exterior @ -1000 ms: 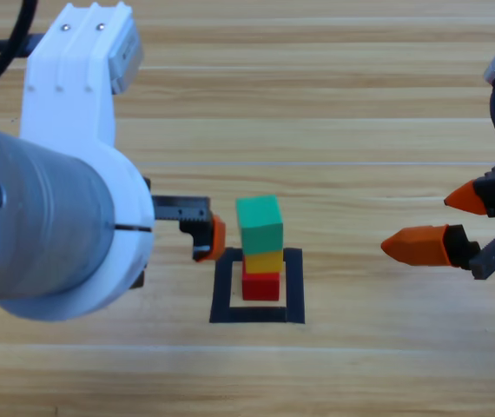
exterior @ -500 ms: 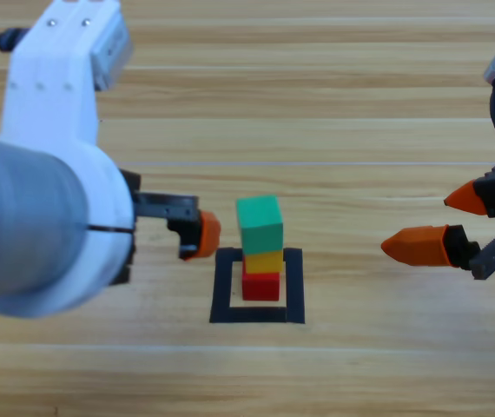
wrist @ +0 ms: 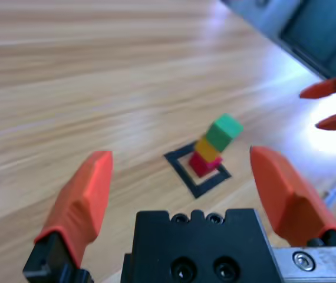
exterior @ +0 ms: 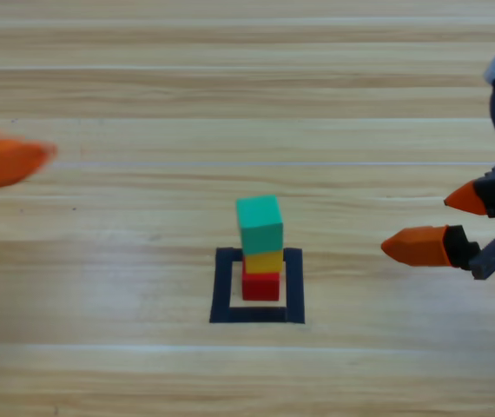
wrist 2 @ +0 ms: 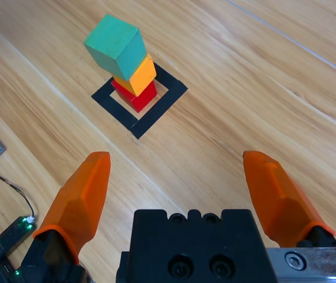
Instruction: Stack the blocks in the rectangular block: red at the bottom, yellow in the middle, green on top
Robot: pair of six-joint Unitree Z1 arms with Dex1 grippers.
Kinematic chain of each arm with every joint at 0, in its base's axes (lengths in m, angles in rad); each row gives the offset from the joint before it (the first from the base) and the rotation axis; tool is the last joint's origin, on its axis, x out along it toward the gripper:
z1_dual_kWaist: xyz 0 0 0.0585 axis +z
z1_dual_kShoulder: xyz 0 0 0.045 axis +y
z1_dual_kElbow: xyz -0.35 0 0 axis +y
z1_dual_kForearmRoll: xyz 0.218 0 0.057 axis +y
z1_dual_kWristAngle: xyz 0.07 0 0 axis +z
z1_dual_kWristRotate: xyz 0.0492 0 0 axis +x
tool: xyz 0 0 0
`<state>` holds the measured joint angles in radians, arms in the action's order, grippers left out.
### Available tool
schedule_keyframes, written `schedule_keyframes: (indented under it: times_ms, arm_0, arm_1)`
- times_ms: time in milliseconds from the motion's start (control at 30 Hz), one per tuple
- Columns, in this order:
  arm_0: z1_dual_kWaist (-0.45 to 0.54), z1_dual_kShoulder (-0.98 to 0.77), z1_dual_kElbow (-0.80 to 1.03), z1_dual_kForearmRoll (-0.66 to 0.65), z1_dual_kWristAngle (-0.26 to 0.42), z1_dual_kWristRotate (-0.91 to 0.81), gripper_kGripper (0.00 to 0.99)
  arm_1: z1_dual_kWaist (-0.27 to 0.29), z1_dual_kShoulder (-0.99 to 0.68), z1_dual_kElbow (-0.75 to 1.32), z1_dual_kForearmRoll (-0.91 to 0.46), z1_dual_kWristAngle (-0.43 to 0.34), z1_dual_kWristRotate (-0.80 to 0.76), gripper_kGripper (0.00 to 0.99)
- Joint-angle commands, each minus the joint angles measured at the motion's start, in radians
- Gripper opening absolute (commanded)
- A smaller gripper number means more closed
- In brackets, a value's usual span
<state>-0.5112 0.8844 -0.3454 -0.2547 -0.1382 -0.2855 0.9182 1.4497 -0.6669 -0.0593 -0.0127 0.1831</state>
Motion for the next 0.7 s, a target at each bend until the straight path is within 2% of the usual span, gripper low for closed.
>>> schedule_keyframes:
  times_ms: [33,100,400,567,700]
  arm_0:
    - [0.387,-0.384,0.263,-0.086,-0.006,0.169,0.99]
    - [0.476,-0.524,0.335,-0.078,-0.04,0.193,0.99]
    - [0.64,-0.838,0.345,0.18,-0.024,0.301,0.99]
    - [0.671,-0.884,0.345,0.259,0.034,0.359,0.99]
    - [0.672,-0.884,0.345,0.262,0.075,0.356,0.99]
  arm_1:
    - [-0.035,-0.017,0.018,-0.013,-0.021,-0.011,0.99]
    - [-0.036,-0.031,0.026,-0.019,-0.032,-0.013,0.99]
    - [-0.039,-0.028,0.026,-0.02,-0.038,-0.016,0.99]
    - [-0.039,-0.028,0.026,-0.02,-0.041,-0.016,0.99]
    - [-0.039,-0.028,0.026,-0.02,-0.043,-0.016,0.99]
